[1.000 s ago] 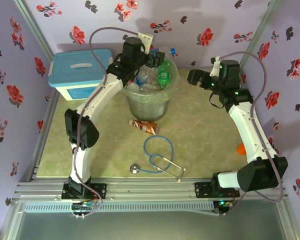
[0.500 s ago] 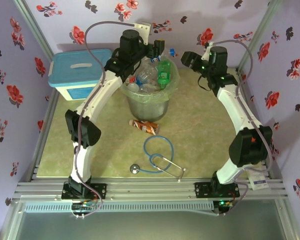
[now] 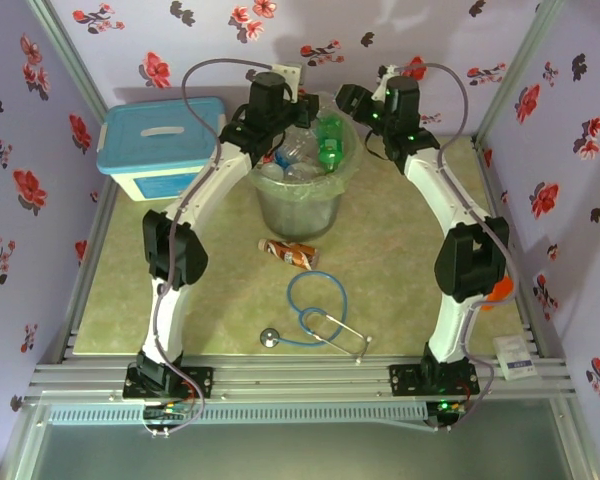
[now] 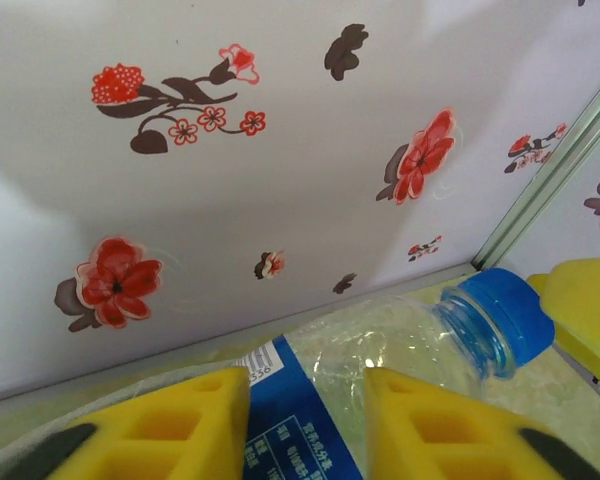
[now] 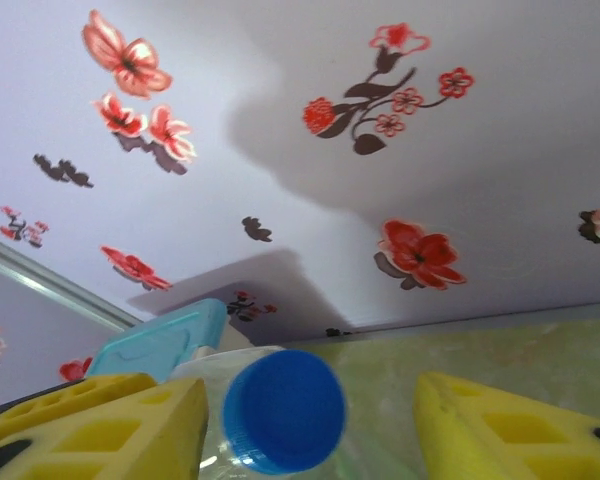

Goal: Put the plastic bottles in the bin

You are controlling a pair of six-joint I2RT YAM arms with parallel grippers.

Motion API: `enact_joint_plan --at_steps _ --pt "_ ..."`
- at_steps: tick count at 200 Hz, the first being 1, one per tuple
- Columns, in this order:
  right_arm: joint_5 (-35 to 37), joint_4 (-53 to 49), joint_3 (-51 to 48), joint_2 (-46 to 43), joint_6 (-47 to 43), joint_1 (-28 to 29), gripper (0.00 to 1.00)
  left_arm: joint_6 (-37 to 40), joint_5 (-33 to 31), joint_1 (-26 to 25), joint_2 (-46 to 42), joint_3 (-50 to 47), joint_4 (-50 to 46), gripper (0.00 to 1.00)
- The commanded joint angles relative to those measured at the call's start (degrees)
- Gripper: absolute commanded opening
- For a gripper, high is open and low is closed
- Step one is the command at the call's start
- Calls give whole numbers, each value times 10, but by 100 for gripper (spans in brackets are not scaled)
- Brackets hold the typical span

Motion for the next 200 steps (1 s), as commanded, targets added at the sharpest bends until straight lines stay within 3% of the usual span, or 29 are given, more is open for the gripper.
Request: enact_joint_plan --at_steps 1,63,119,156,200 --pt "-18 7 37 13 -8 14 52 -14 1 10 -14 -31 -21 25" --pt "-56 -40 72 36 -57 48 45 -19 6 11 -55 -57 -3 22" --pt "-74 -73 70 32 -69 54 50 -25 16 12 -98 -67 17 52" --pt "-72 -80 62 8 -68 54 56 -24 19 12 -125 -69 21 57" --pt "-90 -84 63 6 -57 59 56 -35 22 12 -156 -77 42 59"
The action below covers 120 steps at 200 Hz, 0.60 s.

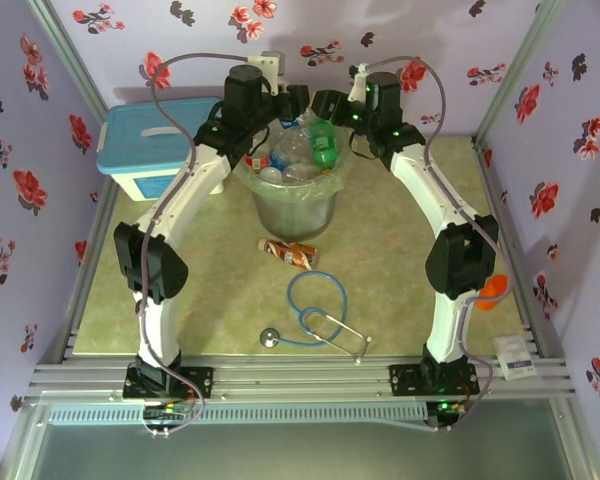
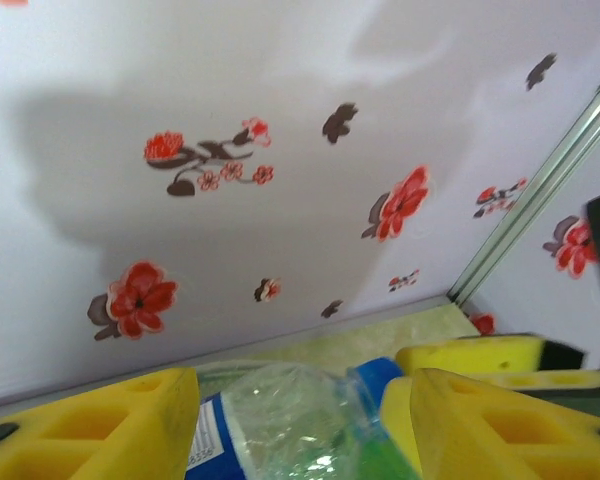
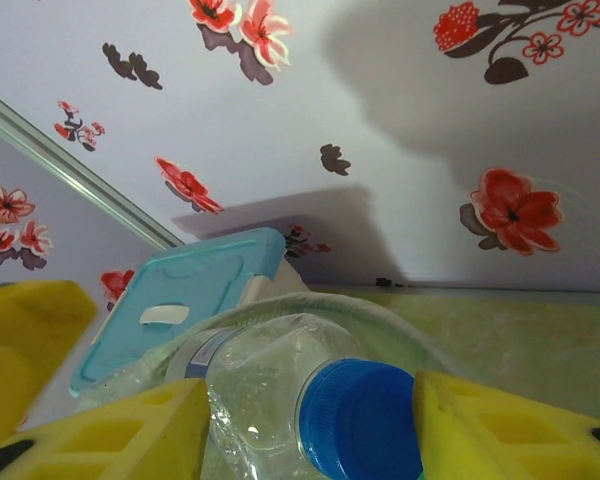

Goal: Put the plastic bottles in the bin

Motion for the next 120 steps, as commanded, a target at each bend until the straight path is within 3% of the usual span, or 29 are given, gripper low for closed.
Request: enact_joint_plan --at_steps 1,67,120 --pt "-33 -15 1 -19 2 15 56 -12 13 -2 -40 0 38 59" --pt "-33 -49 -20 -36 -18 26 56 -23 20 17 -75 10 21 61" --pt "-38 -48 -25 -34 -16 33 57 -51 19 60 -145 -114 39 60"
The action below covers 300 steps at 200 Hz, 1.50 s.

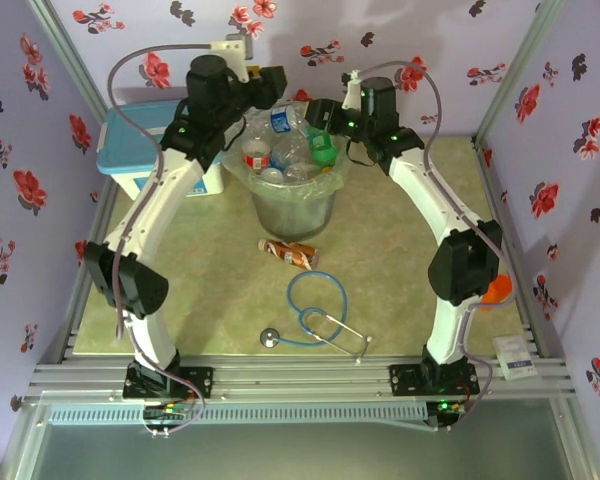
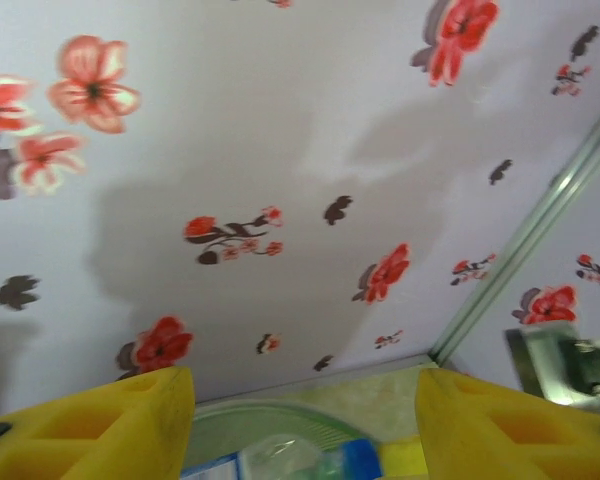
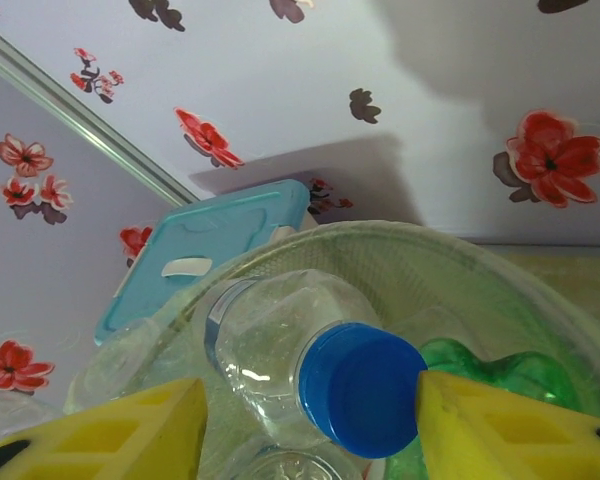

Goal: Put the plastic bottles in the bin

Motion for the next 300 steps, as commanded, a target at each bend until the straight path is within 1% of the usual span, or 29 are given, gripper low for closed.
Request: enact_joint_plan --at_steps 1,26,57,94,132,156,176,209,228,242,269,286,300 --pt "-24 -15 2 -3 -10 13 57 -19 4 16 -43 -52 20 60" --pt "-28 -23 11 14 -10 18 56 -21 0 28 -78 -122 29 58" --pt "-19 -41 20 26 -17 19 56 -27 -4 41 -104 -187 36 55" --pt "-22 -52 30 29 -19 19 57 -41 -5 42 -103 -219 42 53" --pt "-5 -80 46 -3 -46 19 68 -45 -4 42 -87 -215 45 53" --pt "9 -108 44 -41 -71 17 80 -48 -3 43 -70 -203 39 53" --pt "18 -120 23 -80 -87 14 86 -54 1 42 -60 -198 42 53" --pt "43 -113 -69 -185 -106 0 98 -55 2 42 -64 -192 46 54" --pt "58 -116 -140 -256 -123 -8 99 -49 2 44 -73 -180 37 58" --pt "72 -110 -217 -314 -130 -11 99 -45 2 45 -81 -173 33 61" --pt "67 -97 -362 -411 -121 -10 94 -36 2 47 -103 -163 25 68" --pt "46 -73 -453 -449 -105 -5 88 -28 2 48 -124 -162 13 71" --pt "42 -47 -524 -471 -96 12 86 -20 -3 51 -148 -169 -1 73"
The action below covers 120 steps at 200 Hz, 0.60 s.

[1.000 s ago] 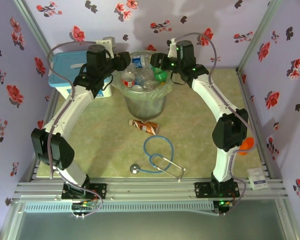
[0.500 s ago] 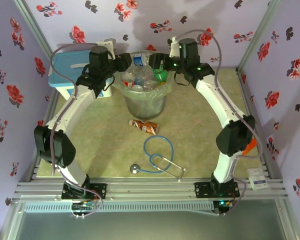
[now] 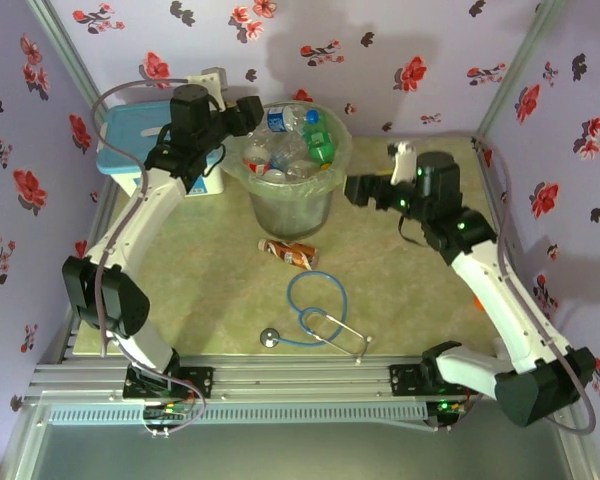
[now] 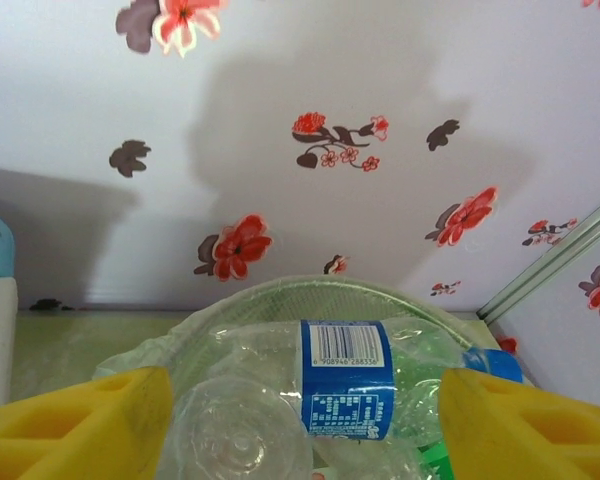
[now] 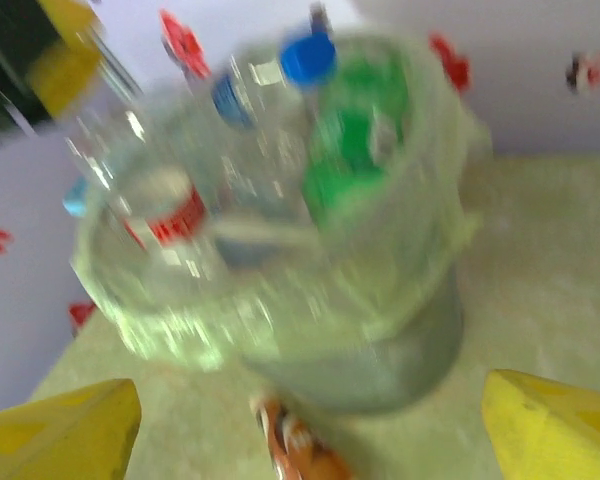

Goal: Put the plastic bottles in the bin

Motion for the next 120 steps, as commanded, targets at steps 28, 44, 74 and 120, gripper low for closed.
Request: enact_joint_plan --at_steps 28,44,74,120 --pt "-12 136 -212 -29 14 70 84 21 -16 21 -124 -33 -68 77" --pt "-9 195 -255 0 14 95 84 3 -14 38 -164 -83 -96 77" --pt "-4 331 -310 86 32 120 88 -47 10 73 -238 -206 -112 78" --pt "-25 509 -317 227 70 126 99 -130 80 114 -256 -299 -39 78"
